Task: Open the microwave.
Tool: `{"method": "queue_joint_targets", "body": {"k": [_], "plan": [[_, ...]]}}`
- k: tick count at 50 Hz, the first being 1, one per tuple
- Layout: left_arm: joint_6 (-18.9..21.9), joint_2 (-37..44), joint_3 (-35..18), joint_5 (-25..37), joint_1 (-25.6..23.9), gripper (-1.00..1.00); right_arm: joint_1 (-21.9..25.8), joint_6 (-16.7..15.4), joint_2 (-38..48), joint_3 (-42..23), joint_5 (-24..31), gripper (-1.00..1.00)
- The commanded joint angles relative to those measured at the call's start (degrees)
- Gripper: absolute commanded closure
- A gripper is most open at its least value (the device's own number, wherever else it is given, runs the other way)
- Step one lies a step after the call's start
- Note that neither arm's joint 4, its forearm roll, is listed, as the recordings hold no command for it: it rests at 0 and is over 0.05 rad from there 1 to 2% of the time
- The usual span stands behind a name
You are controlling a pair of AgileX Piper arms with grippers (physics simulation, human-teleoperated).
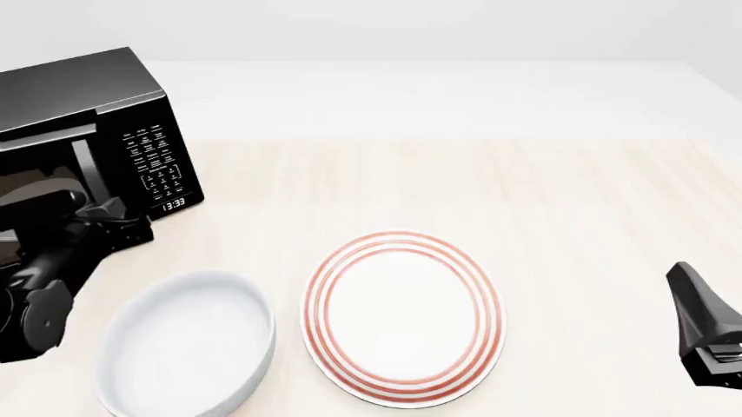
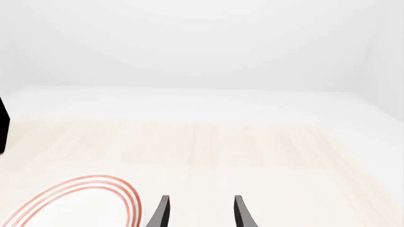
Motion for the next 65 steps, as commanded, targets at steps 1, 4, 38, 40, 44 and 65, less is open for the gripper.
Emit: {"method": "queue_joint_targets", "body": {"k": [1, 4, 38, 40, 44, 65], "plan": [[-1.6, -2.9, -1.0, -0.9, -4.3, 1.0, 0.0, 0.0, 0.0, 0.0, -0.1, -1.0], [-1.6, -3.1, -1.0, -0.7, -4.6, 1.0, 0.0, 0.0, -0.1, 0.0, 0.0, -1.0], [-2.2, -5.7, 2.6, -1.8, -5.1, 1.0, -0.2, -0.1, -0.6, 0.0, 0.2, -1.0], [-2.3, -6.1, 2.8, -1.7, -5.0, 1.0, -0.2, -0.2, -0.8, 0.0, 0.3, -1.0], [-2.4, -6.5, 3.3, -1.8, -5.1, 1.0, -0.1, -0.1, -0.8, 0.0, 0.4, -1.0], [-2.8, -11.5, 5.3, 0.2, -5.5, 1.0, -0.1, -0.2, -1.1, -0.1, 0.4, -1.0]]}}
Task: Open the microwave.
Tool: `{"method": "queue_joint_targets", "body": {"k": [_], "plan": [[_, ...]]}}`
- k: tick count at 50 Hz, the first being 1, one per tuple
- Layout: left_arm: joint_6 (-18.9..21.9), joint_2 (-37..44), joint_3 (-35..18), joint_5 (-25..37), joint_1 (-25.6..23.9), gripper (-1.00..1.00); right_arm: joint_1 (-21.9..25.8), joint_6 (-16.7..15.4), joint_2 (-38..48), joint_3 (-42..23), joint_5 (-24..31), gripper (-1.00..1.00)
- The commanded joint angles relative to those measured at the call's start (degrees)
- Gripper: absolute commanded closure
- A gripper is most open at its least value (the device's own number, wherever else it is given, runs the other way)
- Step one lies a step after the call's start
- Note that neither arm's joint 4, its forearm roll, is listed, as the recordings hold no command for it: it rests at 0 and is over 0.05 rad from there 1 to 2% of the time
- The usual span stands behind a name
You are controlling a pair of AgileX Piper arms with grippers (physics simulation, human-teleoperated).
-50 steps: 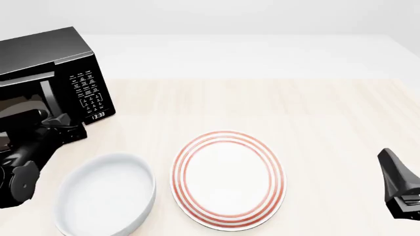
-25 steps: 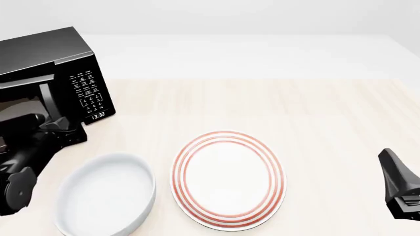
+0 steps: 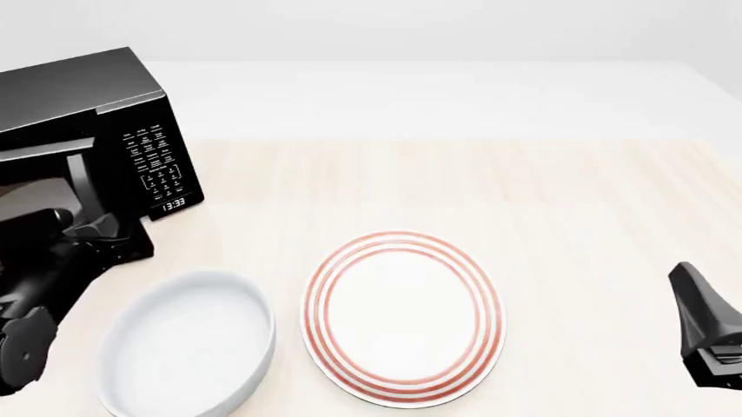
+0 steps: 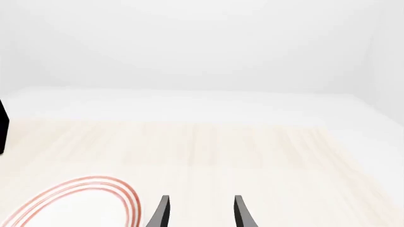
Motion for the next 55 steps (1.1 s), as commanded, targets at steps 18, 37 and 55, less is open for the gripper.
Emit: {"method": "queue_joint_targets", "body": {"k": [18, 37, 55], "plan": [[-2.0, -11.7, 1.8, 2.7, -4.1, 1.0, 0.2, 0.1, -0.5, 0.0, 0.2, -1.0], [-3.2, -12.0, 3.9, -0.5, -5.2, 1.0, 0.1, 0.2, -0.8, -0.1, 0.7, -1.0], [-3.1, -14.0, 4.6, -0.2, -5.0, 1.0, 0.0, 0.1, -1.2, 0.0, 0.6, -1.0]]}}
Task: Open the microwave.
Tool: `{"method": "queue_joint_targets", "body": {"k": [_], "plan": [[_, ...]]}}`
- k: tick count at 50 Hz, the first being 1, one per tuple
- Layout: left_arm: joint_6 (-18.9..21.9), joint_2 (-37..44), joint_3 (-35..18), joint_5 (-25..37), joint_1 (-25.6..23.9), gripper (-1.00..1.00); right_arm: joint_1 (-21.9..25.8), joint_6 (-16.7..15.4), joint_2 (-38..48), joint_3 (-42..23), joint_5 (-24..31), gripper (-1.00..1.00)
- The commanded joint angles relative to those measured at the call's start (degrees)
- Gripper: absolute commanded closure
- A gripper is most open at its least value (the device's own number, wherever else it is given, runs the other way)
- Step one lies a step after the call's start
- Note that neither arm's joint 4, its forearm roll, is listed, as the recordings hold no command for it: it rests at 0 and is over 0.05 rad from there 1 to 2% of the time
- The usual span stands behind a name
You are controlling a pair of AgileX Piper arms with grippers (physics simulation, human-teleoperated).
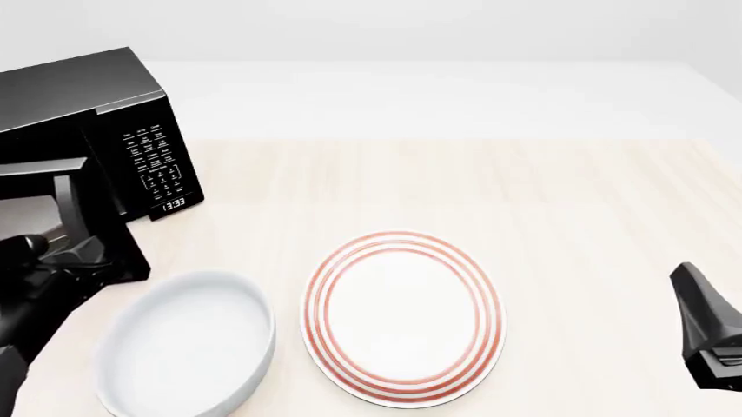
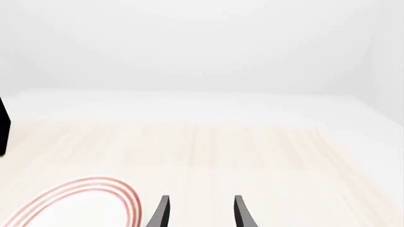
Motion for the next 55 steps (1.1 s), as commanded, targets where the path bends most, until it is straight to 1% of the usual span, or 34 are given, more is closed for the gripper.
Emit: {"method": "queue_joint_targets", "body": {"k": [1, 12, 16, 17, 23, 28, 45, 50, 55], "plan": [[-2.2, -3.7, -3.1, -4.2, -5.3, 1.0, -0.1, 0.0, -0.2, 0.0, 0.0, -1.0], [-2.5, -2.8, -3.0, -5.2, -5.3, 1.0, -0.1, 0.1, -0.3, -0.1, 0.0, -1.0], [-3.1, -3.7, -2.6, -5.4, -5.1, 1.0, 0.0, 0.1, -0.3, 0.0, 0.0, -1.0], [-3.2, -3.9, -2.5, -5.5, -5.0, -1.0, 0.0, 0.0, -0.4, 0.0, 0.0, -1.0], [-3.3, -5.0, -2.1, -5.4, -4.3, -1.0, 0.0, 0.1, -0.4, -0.1, -0.1, -1.0], [-3.7, -4.0, -2.0, -6.3, -4.2, -1.0, 0.0, 0.2, -0.4, -0.2, -0.1, -1.0], [-3.7, -3.4, -1.8, -6.5, -3.3, -1.0, 0.2, 0.5, -0.3, -0.2, 0.1, -1.0], [-3.2, -5.6, -2.0, -4.2, -2.9, -1.0, 0.2, 0.5, -0.3, -0.2, 0.1, -1.0], [-2.7, -6.1, -1.7, -3.6, -2.0, -1.0, 0.2, 0.5, -0.3, -0.2, 0.1, -1.0]]}}
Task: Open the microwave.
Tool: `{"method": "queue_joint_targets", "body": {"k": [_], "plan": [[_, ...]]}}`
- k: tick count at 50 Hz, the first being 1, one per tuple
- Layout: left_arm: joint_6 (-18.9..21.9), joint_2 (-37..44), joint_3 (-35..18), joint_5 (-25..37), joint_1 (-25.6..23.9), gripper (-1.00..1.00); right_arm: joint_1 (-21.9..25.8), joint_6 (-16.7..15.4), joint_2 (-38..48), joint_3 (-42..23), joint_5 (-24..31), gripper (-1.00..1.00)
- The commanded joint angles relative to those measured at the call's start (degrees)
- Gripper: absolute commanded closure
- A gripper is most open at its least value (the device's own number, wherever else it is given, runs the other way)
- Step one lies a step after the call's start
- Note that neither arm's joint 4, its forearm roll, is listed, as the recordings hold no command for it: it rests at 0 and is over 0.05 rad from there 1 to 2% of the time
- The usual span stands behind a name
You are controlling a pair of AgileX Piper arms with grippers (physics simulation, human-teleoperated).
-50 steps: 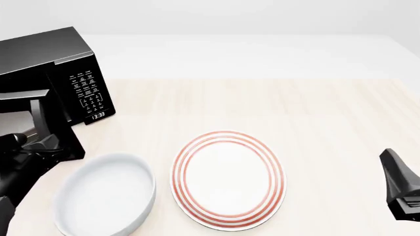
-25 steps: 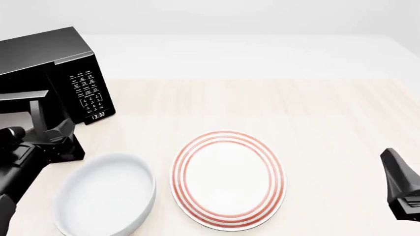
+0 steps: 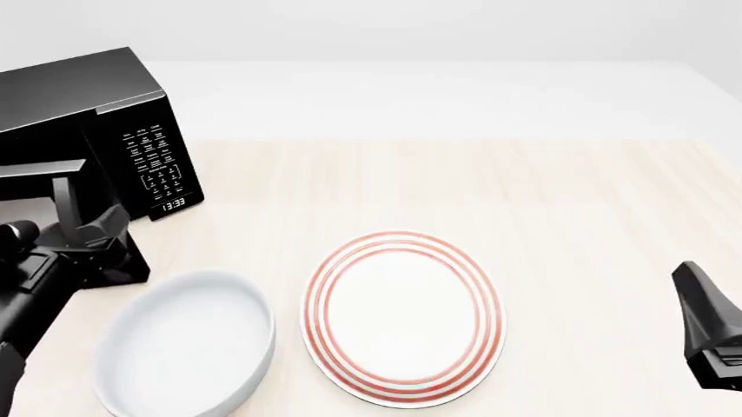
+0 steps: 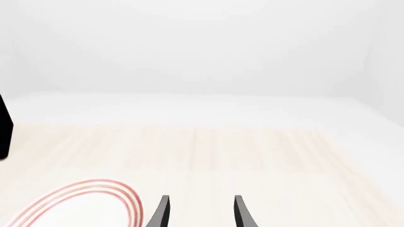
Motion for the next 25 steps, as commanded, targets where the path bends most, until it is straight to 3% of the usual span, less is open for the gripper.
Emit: {"method": "queue_joint_targets", "body": {"k": [1, 25], "plan": [[0.1, -3.0, -1.3, 0.6, -0.1, -1.0, 0.1, 0.2, 0.0, 0.0, 0.1, -1.0], [3.8, -13.5, -1.9, 11.6, 2.2, -1.0, 0.3, 0.2, -0.1, -0.4, 0.2, -1.0]]}}
